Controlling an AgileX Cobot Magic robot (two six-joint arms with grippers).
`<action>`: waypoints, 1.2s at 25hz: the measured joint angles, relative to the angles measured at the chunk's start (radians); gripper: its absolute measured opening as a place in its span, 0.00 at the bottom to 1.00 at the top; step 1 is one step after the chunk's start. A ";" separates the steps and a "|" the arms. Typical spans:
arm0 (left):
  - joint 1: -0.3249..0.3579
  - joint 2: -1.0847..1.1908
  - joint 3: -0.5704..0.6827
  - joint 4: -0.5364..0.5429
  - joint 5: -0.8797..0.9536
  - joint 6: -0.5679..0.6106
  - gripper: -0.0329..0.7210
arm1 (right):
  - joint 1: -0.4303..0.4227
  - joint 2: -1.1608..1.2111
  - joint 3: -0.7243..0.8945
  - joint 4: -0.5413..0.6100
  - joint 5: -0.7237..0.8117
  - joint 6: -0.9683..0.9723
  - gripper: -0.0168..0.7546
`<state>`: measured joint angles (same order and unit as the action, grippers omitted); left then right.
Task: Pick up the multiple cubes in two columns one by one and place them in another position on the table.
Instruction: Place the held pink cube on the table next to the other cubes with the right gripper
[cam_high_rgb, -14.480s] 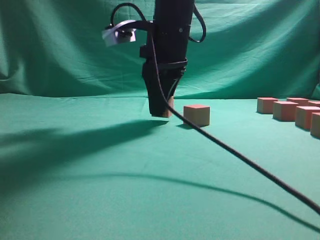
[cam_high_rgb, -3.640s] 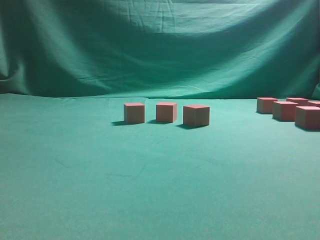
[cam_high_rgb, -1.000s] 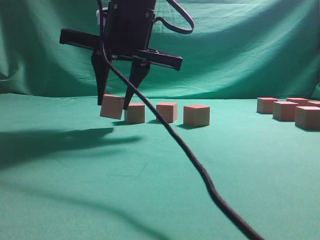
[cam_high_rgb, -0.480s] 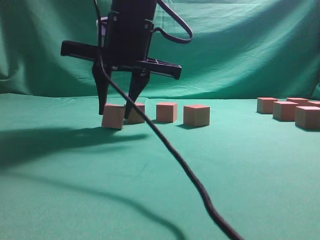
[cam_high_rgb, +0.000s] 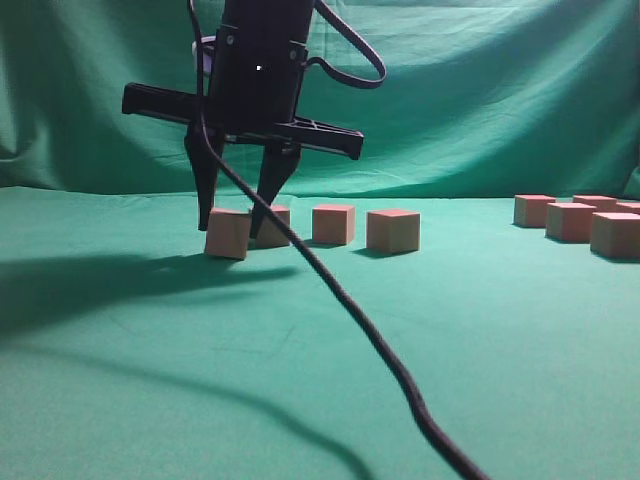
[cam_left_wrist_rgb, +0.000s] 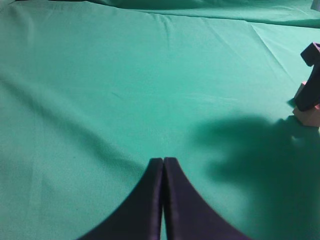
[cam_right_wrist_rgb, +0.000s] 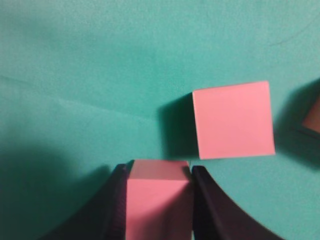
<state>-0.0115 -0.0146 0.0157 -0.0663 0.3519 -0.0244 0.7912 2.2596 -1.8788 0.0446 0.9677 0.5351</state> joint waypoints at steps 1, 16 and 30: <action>0.000 0.000 0.000 0.000 0.000 0.000 0.04 | 0.000 0.000 0.000 0.000 0.000 0.000 0.36; 0.000 0.000 0.000 0.000 0.000 0.000 0.04 | 0.000 0.002 -0.007 -0.004 0.053 -0.008 0.82; 0.000 0.000 0.000 0.000 0.000 0.000 0.04 | 0.000 -0.048 -0.365 -0.016 0.274 -0.163 0.80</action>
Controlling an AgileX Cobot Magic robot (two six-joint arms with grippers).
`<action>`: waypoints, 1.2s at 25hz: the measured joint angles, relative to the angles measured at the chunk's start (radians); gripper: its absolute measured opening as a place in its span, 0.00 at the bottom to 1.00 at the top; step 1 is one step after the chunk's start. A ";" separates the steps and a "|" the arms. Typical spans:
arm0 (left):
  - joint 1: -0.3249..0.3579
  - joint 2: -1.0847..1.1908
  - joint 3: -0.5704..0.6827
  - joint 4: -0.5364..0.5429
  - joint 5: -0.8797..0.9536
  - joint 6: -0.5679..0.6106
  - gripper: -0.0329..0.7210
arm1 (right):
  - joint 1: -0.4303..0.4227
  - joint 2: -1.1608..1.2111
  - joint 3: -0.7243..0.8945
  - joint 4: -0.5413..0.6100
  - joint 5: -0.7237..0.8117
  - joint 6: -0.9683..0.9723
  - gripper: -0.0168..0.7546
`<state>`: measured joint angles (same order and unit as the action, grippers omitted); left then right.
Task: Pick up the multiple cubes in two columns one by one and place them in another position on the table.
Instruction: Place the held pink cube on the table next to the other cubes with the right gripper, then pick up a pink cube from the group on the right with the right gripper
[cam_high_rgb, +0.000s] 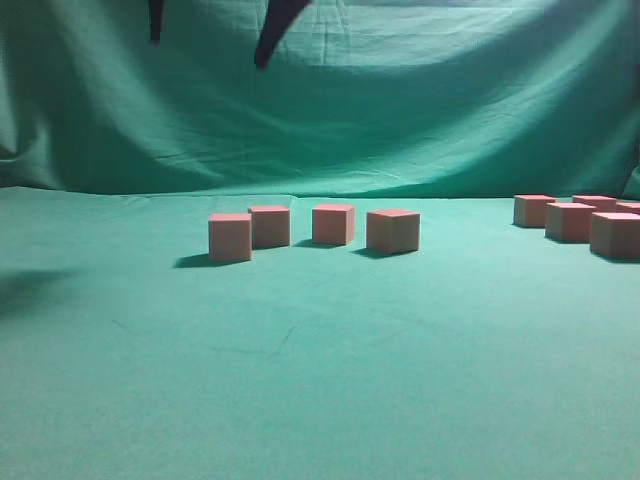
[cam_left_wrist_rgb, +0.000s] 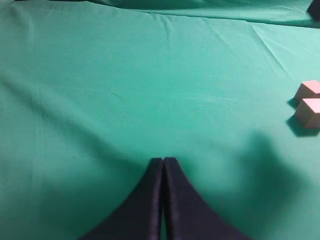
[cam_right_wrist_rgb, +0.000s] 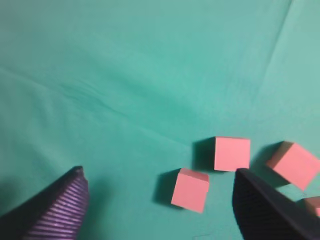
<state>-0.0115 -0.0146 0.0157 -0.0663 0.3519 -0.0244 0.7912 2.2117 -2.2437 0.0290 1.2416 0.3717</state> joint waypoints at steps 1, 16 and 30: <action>0.000 0.000 0.000 0.000 0.000 0.000 0.04 | 0.000 -0.019 -0.002 0.000 0.004 -0.018 0.74; 0.000 0.000 0.000 0.000 0.000 0.000 0.04 | -0.123 -0.500 0.239 -0.103 0.024 -0.123 0.74; 0.000 0.000 0.000 0.000 0.000 0.000 0.04 | -0.456 -0.682 0.992 -0.117 -0.075 -0.123 0.74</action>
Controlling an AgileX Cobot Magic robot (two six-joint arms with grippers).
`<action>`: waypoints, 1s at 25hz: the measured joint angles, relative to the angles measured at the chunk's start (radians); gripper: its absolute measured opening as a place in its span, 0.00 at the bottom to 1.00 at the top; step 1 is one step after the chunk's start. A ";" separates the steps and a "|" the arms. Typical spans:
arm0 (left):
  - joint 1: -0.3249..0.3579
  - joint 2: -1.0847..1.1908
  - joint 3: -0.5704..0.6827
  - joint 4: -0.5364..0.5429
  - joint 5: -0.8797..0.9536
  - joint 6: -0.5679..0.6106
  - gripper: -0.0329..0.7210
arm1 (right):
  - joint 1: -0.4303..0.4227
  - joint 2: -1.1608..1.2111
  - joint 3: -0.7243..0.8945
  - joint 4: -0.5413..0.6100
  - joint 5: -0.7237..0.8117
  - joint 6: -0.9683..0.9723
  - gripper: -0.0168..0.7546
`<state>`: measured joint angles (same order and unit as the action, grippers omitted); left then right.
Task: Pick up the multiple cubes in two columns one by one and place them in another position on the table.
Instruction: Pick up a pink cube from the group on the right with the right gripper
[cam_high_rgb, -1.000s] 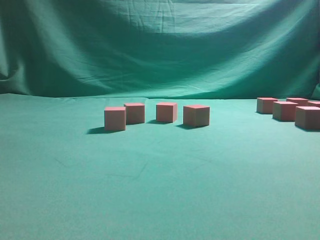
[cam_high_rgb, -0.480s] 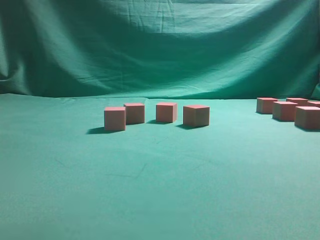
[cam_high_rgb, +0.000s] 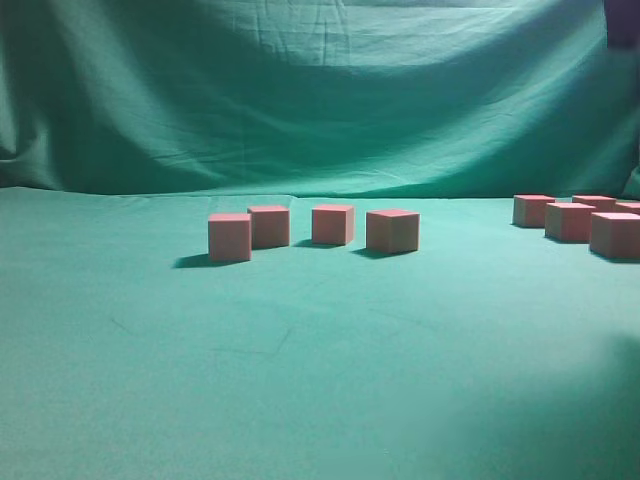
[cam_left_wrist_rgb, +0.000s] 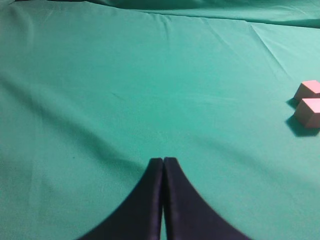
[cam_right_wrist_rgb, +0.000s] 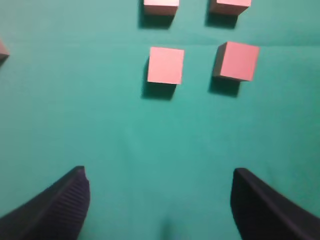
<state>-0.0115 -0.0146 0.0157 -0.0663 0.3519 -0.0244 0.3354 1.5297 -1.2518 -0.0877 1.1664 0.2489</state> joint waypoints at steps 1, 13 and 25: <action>0.000 0.000 0.000 0.000 0.000 0.000 0.04 | -0.017 0.000 0.036 0.002 -0.047 0.000 0.74; 0.000 0.000 0.000 0.000 0.000 0.000 0.04 | -0.065 0.150 0.148 0.034 -0.440 0.000 0.68; 0.000 0.000 0.000 0.000 0.000 0.000 0.04 | -0.065 0.263 0.148 -0.016 -0.543 0.014 0.63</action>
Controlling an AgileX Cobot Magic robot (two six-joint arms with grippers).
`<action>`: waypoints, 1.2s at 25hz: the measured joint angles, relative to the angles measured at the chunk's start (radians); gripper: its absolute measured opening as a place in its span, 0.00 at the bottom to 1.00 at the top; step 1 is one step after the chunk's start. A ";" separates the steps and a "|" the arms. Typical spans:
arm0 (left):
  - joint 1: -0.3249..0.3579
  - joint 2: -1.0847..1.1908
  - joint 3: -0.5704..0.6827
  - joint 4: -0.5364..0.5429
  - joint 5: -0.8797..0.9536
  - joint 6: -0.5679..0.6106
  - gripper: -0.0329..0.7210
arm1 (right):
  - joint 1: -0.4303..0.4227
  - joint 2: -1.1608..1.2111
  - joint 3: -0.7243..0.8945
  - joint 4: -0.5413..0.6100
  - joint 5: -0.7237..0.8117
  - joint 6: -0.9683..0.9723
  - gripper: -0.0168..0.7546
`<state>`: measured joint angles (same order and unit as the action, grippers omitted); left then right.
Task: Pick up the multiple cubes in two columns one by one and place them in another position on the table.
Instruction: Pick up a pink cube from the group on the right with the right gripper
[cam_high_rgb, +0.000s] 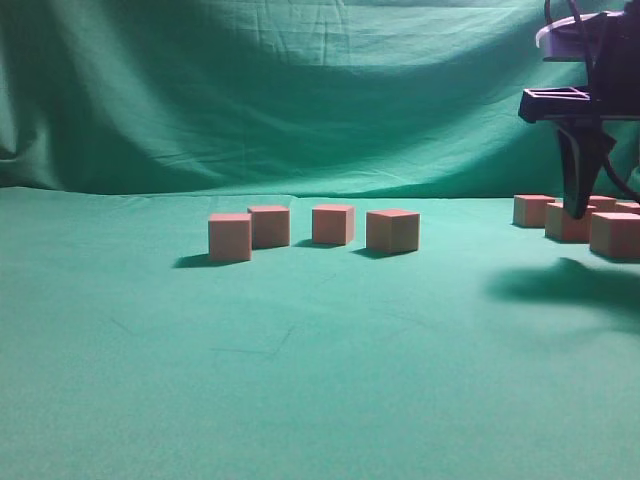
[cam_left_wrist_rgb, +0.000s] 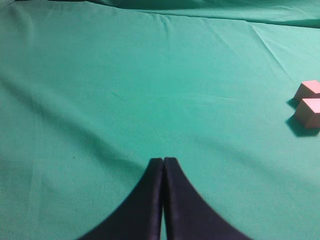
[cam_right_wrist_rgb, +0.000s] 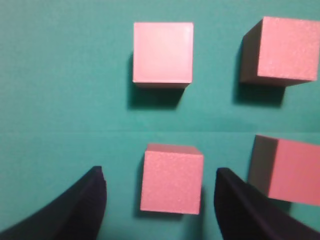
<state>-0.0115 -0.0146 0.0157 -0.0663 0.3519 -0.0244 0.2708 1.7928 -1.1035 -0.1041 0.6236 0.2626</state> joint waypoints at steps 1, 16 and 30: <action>0.000 0.000 0.000 0.000 0.000 0.000 0.04 | 0.000 0.000 0.000 -0.013 -0.002 0.008 0.63; 0.000 0.000 0.000 0.000 0.000 0.000 0.04 | 0.000 0.059 0.000 -0.034 -0.048 0.042 0.37; 0.000 0.000 0.000 0.000 0.000 0.000 0.04 | 0.197 -0.062 -0.193 0.044 0.276 -0.080 0.37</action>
<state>-0.0115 -0.0146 0.0157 -0.0663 0.3519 -0.0244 0.4678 1.7310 -1.2969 -0.0605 0.8996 0.1827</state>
